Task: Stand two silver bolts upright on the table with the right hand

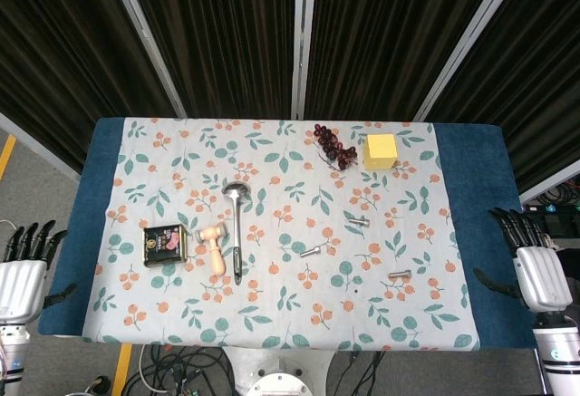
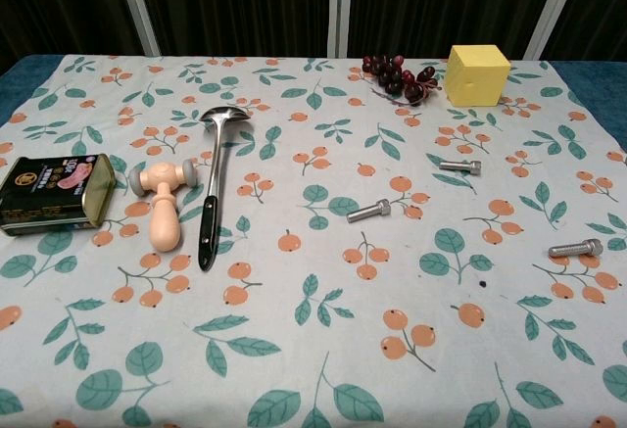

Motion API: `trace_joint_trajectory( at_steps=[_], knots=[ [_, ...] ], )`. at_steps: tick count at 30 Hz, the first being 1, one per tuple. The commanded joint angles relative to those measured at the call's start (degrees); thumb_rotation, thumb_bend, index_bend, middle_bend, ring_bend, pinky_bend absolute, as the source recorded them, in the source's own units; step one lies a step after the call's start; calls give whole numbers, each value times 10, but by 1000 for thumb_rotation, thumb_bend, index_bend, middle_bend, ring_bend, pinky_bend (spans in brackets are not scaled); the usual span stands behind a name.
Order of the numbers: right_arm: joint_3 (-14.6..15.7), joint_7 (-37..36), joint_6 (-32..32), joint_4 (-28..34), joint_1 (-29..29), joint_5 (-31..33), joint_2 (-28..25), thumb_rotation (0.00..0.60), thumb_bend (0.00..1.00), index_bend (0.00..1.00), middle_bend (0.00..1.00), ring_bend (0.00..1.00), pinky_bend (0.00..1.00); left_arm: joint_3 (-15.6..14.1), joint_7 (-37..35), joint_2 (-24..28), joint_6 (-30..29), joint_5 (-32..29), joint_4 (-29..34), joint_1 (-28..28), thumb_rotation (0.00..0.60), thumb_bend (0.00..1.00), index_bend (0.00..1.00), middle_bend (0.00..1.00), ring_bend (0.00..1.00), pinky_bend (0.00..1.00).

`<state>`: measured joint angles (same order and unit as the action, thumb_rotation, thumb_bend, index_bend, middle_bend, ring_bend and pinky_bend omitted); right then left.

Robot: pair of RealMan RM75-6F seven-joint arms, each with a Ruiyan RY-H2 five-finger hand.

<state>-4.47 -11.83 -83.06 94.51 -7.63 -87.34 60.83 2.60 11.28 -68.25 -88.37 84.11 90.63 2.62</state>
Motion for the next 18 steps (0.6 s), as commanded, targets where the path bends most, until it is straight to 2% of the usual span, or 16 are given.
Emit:
trace_joint_trajectory(
  at_steps=[1, 10, 14, 18],
  knots=[
    [0, 1, -3, 1, 1, -3, 0, 600, 97, 118, 105, 0, 0, 0, -4, 6, -4, -3, 0, -5, 600, 0, 167, 56, 6, 0],
    [2, 9, 28, 13, -18, -8, -3, 600, 117, 154, 148, 0, 0, -8, -11, 6, -10, 11, 1, -10, 600, 0, 167, 56, 6, 0],
    [-18, 60, 98, 34, -68, 18, 12, 600, 165, 214, 198, 0, 0, -10, -13, 3, -9, 15, -3, -10, 600, 0, 167, 56, 6, 0],
    [-52, 140, 186, 32, -141, 72, 57, 600, 203, 284, 210, 0, 0, -11, -18, 0, -4, 15, -8, -10, 600, 0, 168, 56, 6, 0]
  ],
)
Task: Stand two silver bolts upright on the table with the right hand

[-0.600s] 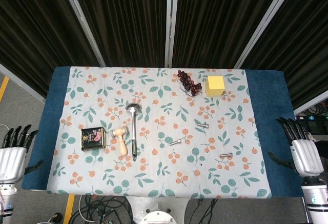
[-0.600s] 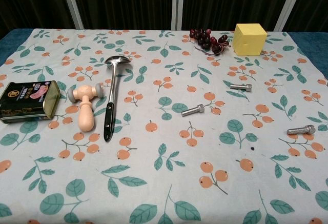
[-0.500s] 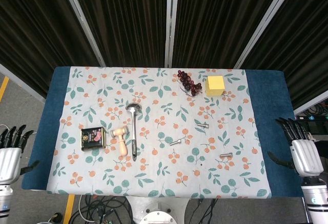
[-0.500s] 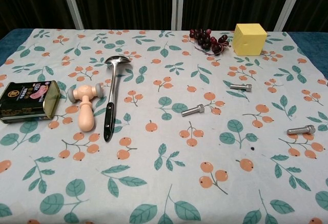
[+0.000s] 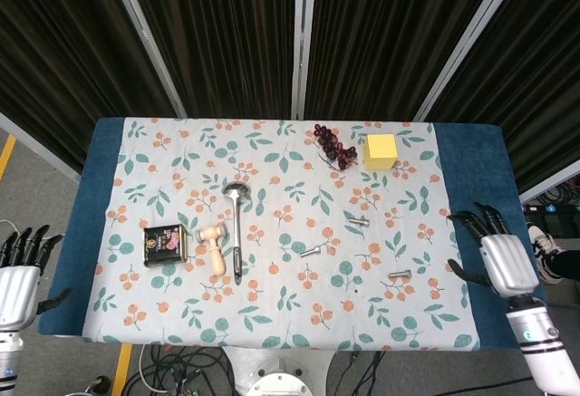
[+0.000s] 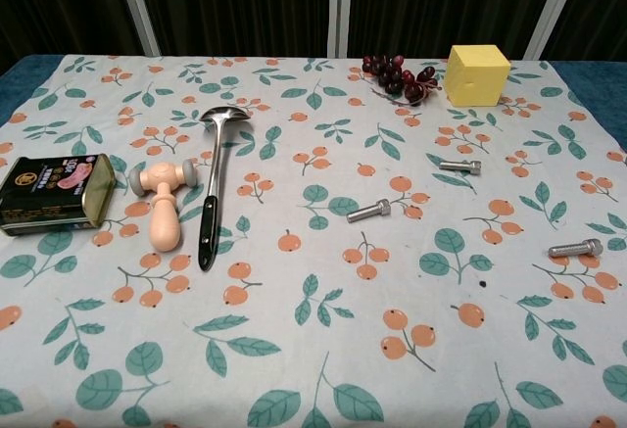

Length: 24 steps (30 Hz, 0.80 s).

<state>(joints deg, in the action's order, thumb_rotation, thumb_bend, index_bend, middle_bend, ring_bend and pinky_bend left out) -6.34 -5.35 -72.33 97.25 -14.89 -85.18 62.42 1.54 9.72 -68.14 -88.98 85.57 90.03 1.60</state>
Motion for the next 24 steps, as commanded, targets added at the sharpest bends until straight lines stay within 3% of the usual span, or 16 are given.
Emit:
trace_joint_trajectory(
  at_steps=[1, 6, 10, 17, 24],
  knots=[
    [-39, 97, 97, 0, -83, 66, 54, 600, 205, 298, 211, 0, 0, -1, -4, -2, 2, 0, -2, 0, 600, 0, 168, 56, 6, 0],
    [-65, 220, 180, -49, -165, 171, 139, 600, 204, 332, 211, 0, 0, -1, -15, -7, 7, -2, -10, 1, 600, 0, 168, 56, 6, 0],
    [-71, 287, 195, -103, -207, 232, 210, 600, 202, 375, 209, 0, 0, 0, -22, -10, 13, -3, -17, 3, 600, 0, 167, 56, 6, 0],
    [-71, 348, 187, -206, -251, 281, 310, 600, 198, 434, 203, 0, 0, 1, -34, -13, 24, -8, -27, 7, 600, 0, 167, 56, 6, 0],
    [-68, 371, 201, -257, -274, 313, 354, 600, 226, 451, 199, 0, 0, 1, -41, -18, 26, -10, -34, 7, 600, 0, 168, 56, 6, 0]
  ],
)
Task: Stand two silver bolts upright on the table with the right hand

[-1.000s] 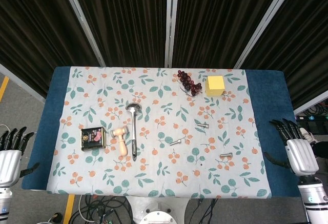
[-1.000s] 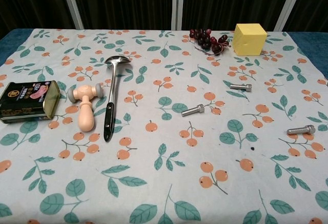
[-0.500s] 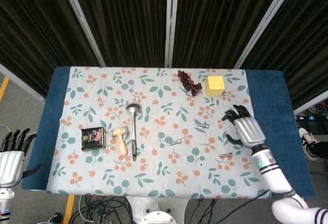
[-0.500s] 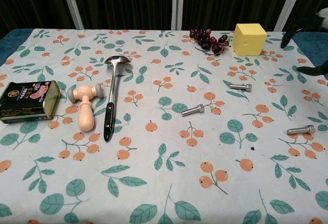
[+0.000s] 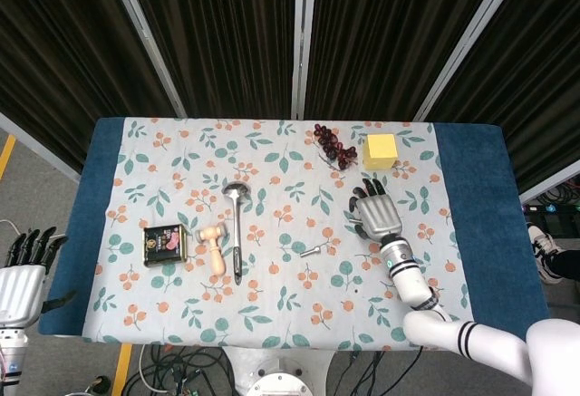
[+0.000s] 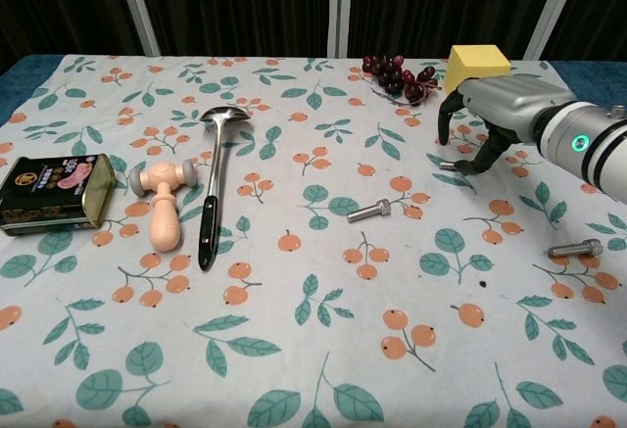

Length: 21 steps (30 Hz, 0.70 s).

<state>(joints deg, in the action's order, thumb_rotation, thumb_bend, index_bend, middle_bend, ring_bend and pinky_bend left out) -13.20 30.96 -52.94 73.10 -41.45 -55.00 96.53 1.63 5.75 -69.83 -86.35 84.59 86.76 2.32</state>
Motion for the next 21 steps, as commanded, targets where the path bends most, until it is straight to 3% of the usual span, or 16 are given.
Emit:
trace_joint_trajectory(
  at_steps=[1, 21],
  knots=[
    [0, 10, 10, -22, -11, 17, 17, 600, 229, 457, 199, 0, 0, 0, -2, -1, -1, -1, -2, -1, 600, 0, 168, 56, 6, 0],
    [4, -7, 15, -41, -18, 41, 26, 600, 341, 542, 218, 0, 0, -1, -13, -5, -3, 0, -10, -5, 600, 0, 168, 56, 6, 0]
  ],
)
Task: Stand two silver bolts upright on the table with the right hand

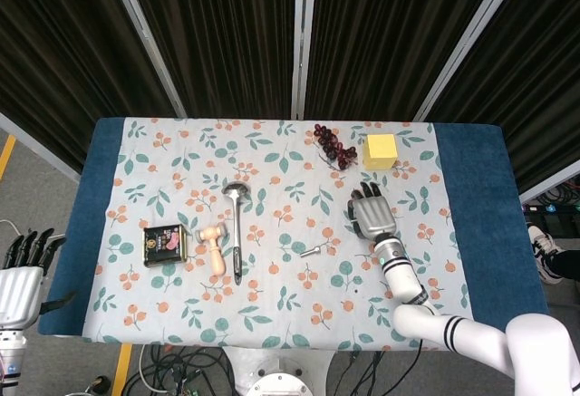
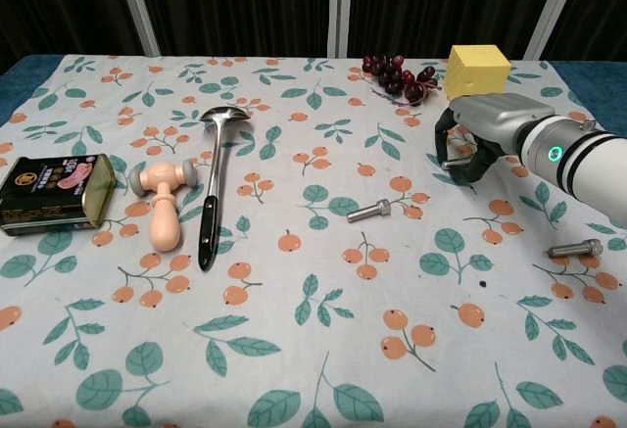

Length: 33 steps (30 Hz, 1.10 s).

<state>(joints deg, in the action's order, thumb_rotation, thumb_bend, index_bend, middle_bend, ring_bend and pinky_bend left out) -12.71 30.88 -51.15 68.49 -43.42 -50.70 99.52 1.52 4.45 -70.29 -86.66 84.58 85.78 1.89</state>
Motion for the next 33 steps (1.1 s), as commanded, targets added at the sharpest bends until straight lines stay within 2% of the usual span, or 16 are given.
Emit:
trace_joint_trajectory(
  at_steps=[1, 7, 13, 27, 33],
  knots=[
    [-2, -14, -4, 10, 4, -4, -8, 600, 345, 544, 219, 0, 0, 0, -1, 0, 0, 0, -1, -1, 600, 0, 167, 56, 6, 0],
    [-25, -94, 9, 45, 21, 0, -40, 600, 348, 554, 226, 0, 0, 0, 0, -1, 1, 0, -1, 0, 600, 0, 167, 56, 6, 0],
    [-49, -182, 34, 43, 34, 6, -61, 600, 353, 555, 232, 0, 0, 0, 1, -1, 1, 0, 0, -1, 600, 0, 167, 56, 6, 0],
    [-63, -380, 93, -16, 45, -63, -56, 600, 352, 559, 230, 0, 0, 0, 8, 0, 3, 0, 5, 0, 600, 0, 168, 56, 6, 0],
    [-55, -417, 100, -43, 43, -90, -45, 600, 351, 545, 228, 0, 0, 0, 10, 1, 3, -1, 7, 0, 600, 0, 167, 56, 6, 0]
  ],
)
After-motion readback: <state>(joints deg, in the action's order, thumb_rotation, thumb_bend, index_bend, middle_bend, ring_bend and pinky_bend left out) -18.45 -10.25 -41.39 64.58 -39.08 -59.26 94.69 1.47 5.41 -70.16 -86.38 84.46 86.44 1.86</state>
